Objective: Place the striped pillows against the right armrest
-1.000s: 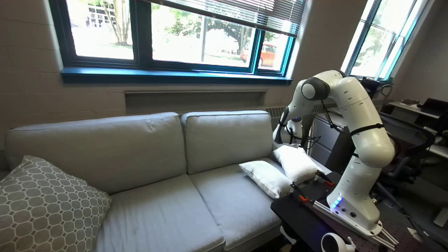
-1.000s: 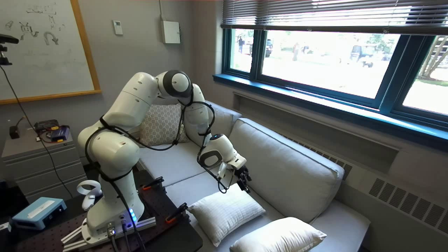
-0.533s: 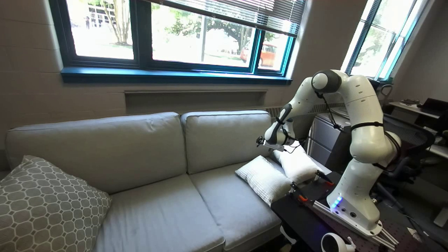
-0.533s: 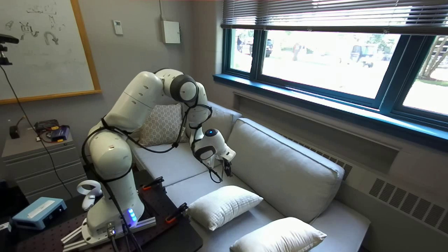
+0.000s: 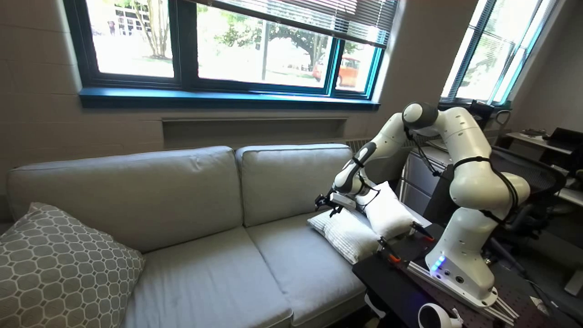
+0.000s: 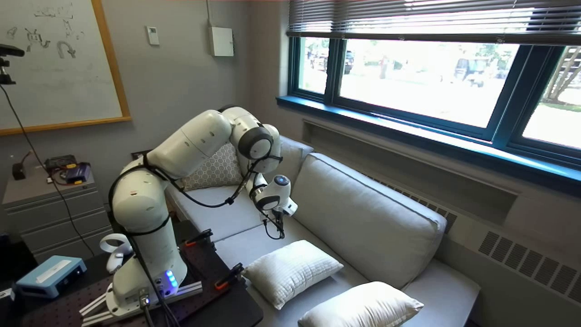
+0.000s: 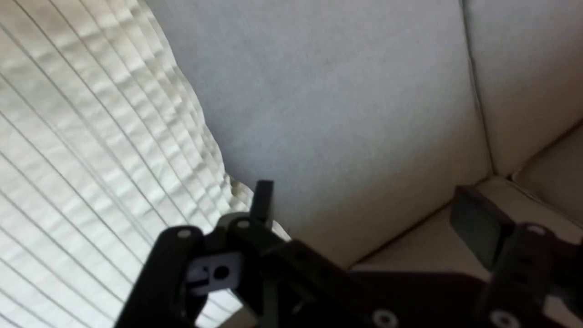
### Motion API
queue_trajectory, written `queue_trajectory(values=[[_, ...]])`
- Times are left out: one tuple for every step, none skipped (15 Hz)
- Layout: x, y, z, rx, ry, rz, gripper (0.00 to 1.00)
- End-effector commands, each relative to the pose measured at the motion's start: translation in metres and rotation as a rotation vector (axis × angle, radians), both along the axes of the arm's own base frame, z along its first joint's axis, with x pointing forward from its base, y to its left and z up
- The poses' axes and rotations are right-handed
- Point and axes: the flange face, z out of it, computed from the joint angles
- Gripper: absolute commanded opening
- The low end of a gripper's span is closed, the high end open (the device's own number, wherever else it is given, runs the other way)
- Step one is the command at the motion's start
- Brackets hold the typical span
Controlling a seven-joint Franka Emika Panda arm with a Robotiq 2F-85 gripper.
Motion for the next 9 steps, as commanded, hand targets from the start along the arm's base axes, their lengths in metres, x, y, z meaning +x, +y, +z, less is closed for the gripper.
queue_trajectory(values=[[0.026,0.008,-0.064,-0.179,0.081,0.086,1.00],[0.033,0.016,-0.077,-0.241,0.084,0.116,1.00],[0.040,0.028,-0.089,-0.300,0.082,0.146,1.00],[0.046,0.042,-0.098,-0.358,0.086,0.178,1.00],[0.052,0.059,-0.105,-0.412,0.092,0.206,1.00],[0.056,0.075,-0.111,-0.461,0.099,0.238,1.00],[0.060,0.089,-0.118,-0.514,0.109,0.269,1.00],[0.062,0.102,-0.126,-0.572,0.122,0.305,1.00],[0.063,0.113,-0.134,-0.626,0.140,0.337,1.00]])
